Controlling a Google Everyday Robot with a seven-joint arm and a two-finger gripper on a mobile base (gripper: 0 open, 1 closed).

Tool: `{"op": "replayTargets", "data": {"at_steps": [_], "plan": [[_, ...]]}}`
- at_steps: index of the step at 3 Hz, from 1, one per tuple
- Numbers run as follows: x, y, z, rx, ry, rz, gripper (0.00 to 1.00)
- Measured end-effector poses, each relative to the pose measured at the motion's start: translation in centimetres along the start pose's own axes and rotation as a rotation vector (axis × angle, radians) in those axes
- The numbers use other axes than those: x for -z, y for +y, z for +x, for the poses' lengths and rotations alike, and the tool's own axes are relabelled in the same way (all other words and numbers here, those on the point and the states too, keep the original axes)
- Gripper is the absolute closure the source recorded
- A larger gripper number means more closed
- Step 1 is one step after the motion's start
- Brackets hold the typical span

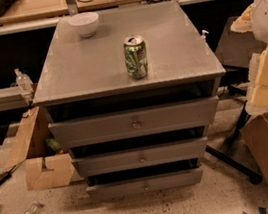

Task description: Open bottom drawer

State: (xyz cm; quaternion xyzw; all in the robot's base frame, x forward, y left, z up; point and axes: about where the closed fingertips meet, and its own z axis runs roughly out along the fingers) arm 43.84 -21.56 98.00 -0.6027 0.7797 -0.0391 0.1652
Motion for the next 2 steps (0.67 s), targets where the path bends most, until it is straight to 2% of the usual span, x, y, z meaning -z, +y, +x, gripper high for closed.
{"op": "replayTargets", "data": {"at_steps": [1,2], "plan": [[0.0,0.0,0.0,0.000,0.000,0.000,0.00],[-2.2,0.3,0.2,-0.016,-0.036,0.007,0.00]]}}
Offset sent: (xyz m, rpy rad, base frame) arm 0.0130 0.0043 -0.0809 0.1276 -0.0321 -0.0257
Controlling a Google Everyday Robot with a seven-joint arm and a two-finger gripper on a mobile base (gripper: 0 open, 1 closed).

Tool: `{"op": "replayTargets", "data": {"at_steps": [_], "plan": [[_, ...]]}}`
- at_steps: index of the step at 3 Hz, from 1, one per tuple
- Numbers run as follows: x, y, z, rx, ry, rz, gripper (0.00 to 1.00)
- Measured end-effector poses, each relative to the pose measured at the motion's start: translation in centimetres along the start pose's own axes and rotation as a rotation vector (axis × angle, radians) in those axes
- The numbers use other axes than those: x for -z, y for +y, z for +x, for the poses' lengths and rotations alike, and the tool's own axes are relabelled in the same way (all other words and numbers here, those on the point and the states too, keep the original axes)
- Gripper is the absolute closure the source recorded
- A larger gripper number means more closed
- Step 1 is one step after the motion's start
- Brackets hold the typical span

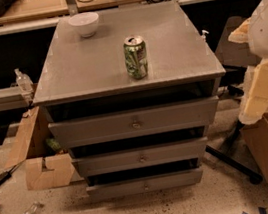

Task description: Open bottom drawer

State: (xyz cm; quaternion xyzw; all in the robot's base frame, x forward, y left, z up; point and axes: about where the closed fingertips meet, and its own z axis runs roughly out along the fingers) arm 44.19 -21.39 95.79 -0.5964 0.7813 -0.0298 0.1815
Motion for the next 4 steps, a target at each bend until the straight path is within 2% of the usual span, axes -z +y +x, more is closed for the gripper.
{"op": "replayTargets", "data": {"at_steps": [1,2,3,4], "plan": [[-4.5,2.5,1.1,-0.028,-0.092,-0.020,0.00],[-10.6,6.8,4.3,-0.086,-0.179,-0.048,0.00],[-19.3,10.7,7.7,-0.112,-0.231,-0.094,0.00],[-26.7,9.7,9.9,-0.121,-0.289,-0.053,0.00]]}}
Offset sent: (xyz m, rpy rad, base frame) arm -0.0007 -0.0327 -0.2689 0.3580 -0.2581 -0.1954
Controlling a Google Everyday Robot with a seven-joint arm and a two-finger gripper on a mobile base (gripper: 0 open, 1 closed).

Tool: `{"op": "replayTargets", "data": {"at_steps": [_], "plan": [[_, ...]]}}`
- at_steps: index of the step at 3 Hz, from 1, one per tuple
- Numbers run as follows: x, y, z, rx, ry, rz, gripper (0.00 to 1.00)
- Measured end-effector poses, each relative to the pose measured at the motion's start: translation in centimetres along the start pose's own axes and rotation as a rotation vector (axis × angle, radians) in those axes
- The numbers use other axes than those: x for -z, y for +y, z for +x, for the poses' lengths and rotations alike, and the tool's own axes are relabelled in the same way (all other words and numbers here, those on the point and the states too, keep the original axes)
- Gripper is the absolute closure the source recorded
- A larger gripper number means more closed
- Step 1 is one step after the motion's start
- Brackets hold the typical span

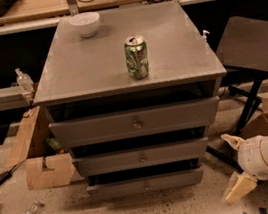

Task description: Open bottom drawer

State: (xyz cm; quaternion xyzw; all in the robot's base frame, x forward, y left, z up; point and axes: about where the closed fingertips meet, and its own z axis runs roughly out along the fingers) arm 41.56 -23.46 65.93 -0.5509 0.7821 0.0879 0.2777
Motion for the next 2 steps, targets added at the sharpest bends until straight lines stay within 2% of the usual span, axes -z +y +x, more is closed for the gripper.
{"op": "replayTargets", "data": {"at_steps": [1,2], "plan": [[-4.08,-4.70,3.02,-0.006,0.023,0.079,0.00],[-4.87,-5.06,2.77,-0.012,0.024,0.079,0.00]]}}
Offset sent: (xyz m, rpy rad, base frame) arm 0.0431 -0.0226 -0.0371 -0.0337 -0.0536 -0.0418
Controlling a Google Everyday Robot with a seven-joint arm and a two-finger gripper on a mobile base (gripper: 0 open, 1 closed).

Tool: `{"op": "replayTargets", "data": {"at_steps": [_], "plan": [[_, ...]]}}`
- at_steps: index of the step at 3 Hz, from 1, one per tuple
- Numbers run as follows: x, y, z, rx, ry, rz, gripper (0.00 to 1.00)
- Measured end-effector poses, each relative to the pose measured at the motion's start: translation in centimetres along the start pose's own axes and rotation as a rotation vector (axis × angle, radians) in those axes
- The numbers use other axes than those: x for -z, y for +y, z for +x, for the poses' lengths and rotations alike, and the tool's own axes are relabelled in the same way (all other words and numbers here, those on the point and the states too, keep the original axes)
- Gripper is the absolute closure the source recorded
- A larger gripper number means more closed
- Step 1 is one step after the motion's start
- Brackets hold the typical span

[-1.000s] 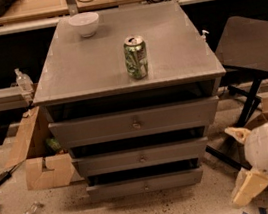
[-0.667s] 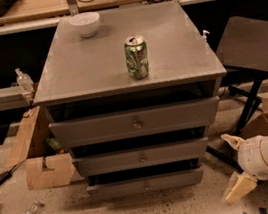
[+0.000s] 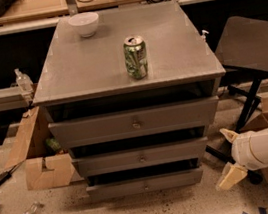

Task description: Open bottom drawer

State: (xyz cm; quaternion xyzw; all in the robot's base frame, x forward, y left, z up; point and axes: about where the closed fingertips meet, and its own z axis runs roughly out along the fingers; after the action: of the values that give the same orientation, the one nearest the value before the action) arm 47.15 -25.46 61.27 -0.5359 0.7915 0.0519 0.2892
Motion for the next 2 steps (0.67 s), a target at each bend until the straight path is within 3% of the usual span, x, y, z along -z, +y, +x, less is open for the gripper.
{"op": "replayTargets", "data": {"at_steps": [1,2], "plan": [[-1.9,0.8,0.9,-0.009,-0.011,-0.022,0.00],[-6.8,2.7,3.5,-0.031,-0.005,-0.055,0.00]]}}
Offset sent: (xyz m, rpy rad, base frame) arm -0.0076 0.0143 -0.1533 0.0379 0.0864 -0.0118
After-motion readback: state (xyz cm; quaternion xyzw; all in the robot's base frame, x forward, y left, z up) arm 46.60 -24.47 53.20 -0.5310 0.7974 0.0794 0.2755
